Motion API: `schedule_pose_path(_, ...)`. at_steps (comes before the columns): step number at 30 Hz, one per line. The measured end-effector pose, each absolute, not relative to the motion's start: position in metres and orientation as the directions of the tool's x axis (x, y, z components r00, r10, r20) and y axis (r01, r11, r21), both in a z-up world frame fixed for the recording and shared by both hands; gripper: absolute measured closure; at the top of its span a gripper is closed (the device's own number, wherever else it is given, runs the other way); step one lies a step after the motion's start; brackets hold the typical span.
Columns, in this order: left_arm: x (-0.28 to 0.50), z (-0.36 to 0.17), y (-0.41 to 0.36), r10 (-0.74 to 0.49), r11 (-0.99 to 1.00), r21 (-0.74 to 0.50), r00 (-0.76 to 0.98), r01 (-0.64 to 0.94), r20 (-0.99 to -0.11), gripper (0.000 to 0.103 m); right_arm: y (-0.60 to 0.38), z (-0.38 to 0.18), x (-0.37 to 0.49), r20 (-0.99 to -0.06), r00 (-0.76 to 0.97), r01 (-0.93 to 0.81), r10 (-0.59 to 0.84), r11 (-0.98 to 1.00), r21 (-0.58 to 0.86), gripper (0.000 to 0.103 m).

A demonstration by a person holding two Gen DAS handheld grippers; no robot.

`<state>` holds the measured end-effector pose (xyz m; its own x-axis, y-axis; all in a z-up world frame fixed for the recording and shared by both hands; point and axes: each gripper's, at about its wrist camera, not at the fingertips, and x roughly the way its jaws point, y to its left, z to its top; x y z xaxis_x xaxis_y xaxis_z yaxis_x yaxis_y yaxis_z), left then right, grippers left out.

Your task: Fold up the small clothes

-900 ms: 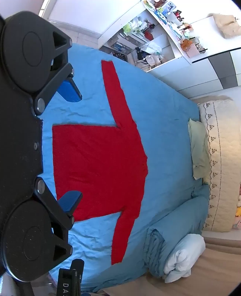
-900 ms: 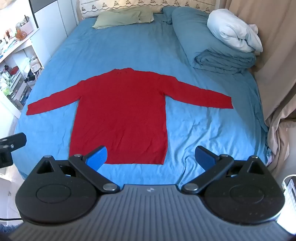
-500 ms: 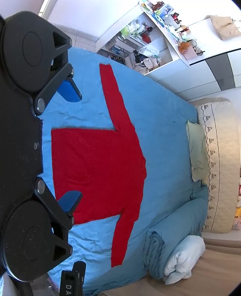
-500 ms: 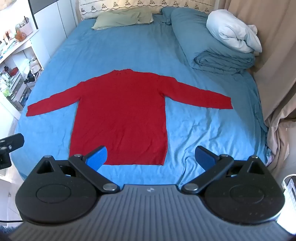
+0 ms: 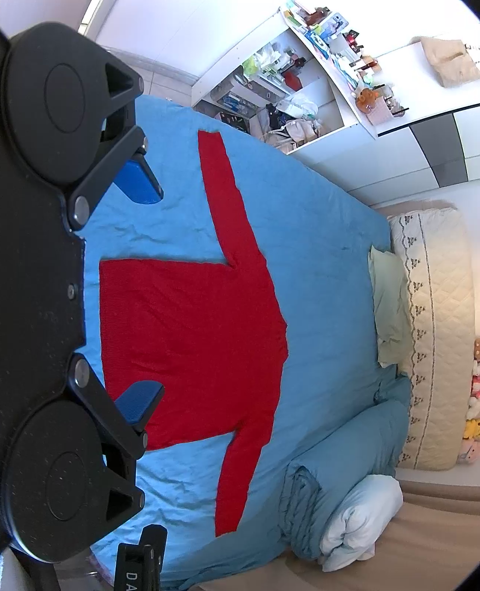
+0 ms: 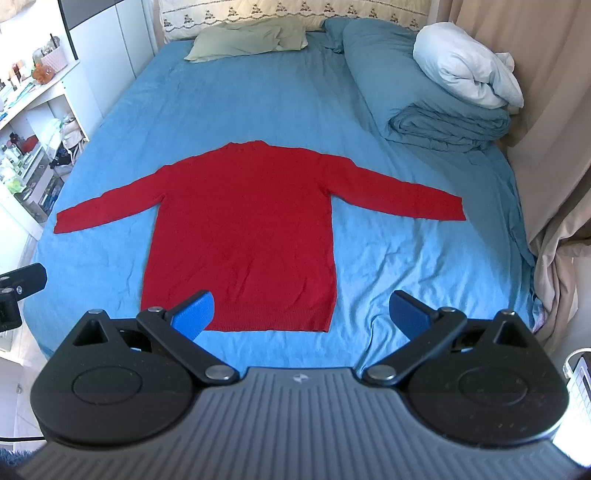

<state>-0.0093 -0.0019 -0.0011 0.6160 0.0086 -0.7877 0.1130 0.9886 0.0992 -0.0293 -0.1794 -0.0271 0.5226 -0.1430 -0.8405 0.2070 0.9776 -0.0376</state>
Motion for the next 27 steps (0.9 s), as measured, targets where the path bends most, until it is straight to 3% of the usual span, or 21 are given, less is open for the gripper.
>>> schedule_pose_path(27, -0.0080, 0.0044, 0.0062, 0.005, 0.990, 0.092, 0.624, 0.108, -0.781, 0.000, -0.1786, -0.0247, -0.0314, -0.834, 0.531, 0.210, -0.148, 0.977, -0.040, 0.000)
